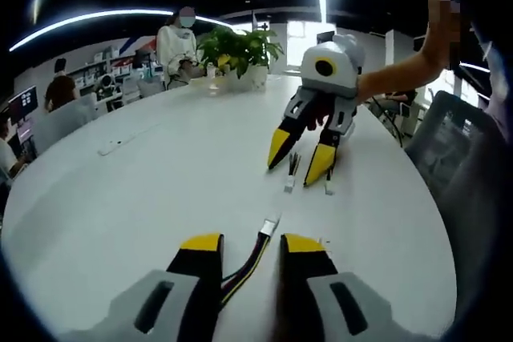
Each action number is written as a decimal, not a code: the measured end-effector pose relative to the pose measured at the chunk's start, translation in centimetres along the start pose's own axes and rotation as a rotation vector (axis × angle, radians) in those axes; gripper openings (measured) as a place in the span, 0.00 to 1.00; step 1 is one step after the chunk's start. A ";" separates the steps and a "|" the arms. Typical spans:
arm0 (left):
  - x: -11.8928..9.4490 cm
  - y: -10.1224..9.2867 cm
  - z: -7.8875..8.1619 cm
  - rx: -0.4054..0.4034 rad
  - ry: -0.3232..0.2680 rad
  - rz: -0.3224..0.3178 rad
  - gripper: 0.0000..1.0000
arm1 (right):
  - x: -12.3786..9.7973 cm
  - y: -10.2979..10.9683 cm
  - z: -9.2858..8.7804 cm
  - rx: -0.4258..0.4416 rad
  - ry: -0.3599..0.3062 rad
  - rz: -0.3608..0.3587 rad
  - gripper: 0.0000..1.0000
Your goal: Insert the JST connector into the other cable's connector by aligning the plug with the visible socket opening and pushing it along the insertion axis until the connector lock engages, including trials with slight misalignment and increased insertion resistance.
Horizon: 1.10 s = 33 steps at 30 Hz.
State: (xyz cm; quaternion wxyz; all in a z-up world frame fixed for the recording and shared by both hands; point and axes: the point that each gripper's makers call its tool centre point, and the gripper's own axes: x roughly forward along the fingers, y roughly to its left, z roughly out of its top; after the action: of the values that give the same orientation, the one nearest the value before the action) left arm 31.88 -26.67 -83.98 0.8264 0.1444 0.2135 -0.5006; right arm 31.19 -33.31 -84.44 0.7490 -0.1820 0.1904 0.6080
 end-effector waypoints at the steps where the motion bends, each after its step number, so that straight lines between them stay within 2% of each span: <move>1: 0.1 0.0 0.0 -0.001 0.001 0.000 0.23 | 0.0 0.0 0.0 -0.007 0.000 0.001 0.25; 11: 0.3 0.0 0.1 0.026 -0.011 -0.008 0.18 | 0.2 0.1 0.0 -0.026 -0.012 0.007 0.21; 14: 0.5 0.0 0.1 0.023 -0.017 -0.011 0.15 | 0.3 0.2 0.0 -0.020 -0.023 0.012 0.17; 20: 0.6 -0.6 0.2 0.078 -0.018 -0.025 0.08 | 0.3 -0.1 -0.1 -0.010 -0.039 0.003 0.08; 33: 0.6 -1.1 0.2 0.097 -0.052 -0.056 0.02 | 0.6 -0.1 -0.1 -0.002 -0.062 0.022 0.05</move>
State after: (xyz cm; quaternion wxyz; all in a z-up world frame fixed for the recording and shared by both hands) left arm 31.22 -27.70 -84.16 0.8093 0.1654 0.1714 -0.5369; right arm 31.43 -32.90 -84.79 0.7477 -0.1617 0.1687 0.6216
